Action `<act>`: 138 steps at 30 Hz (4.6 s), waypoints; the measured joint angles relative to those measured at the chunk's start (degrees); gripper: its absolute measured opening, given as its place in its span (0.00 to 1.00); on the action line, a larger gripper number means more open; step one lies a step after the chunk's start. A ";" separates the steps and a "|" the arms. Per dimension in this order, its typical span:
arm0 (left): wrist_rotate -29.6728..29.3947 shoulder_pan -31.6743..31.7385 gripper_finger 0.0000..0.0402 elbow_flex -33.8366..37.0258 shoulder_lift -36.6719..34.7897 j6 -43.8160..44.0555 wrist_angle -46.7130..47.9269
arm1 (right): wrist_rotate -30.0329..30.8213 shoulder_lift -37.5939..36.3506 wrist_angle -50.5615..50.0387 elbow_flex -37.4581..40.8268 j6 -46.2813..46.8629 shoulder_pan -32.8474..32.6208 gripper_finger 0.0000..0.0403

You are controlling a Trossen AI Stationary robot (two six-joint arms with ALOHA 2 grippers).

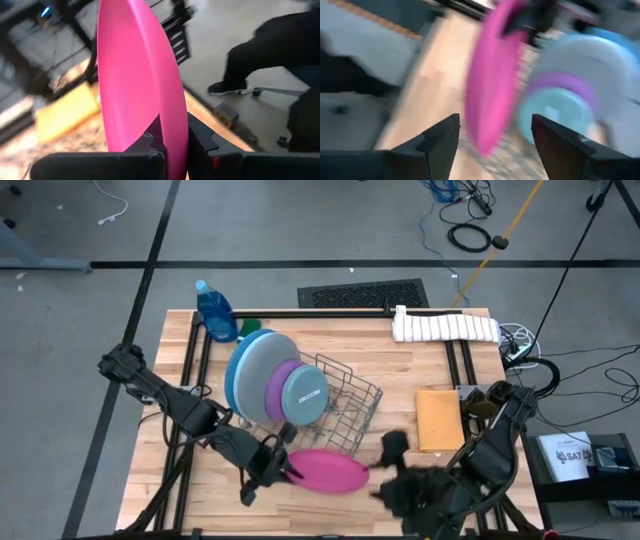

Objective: Sort dishes
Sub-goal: Put the small pink plate into the dish rack

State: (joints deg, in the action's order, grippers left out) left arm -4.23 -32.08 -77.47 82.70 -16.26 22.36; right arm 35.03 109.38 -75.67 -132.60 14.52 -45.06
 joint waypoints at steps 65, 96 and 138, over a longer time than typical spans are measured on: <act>-2.82 24.51 0.07 13.52 -1.15 74.48 -5.38 | 26.38 -4.24 1.30 18.97 19.74 -12.59 0.57; -3.54 24.55 0.08 13.46 -4.48 77.02 -1.68 | 26.41 -4.24 1.18 18.95 19.76 -12.59 0.57; 0.35 25.11 0.35 13.44 -3.35 74.93 -0.17 | 26.16 -4.24 1.36 18.93 20.02 -12.85 0.57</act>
State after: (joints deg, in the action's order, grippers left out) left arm -3.88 -6.96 -64.03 79.35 58.67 22.20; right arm 61.19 105.14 -74.30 -113.67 34.54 -57.91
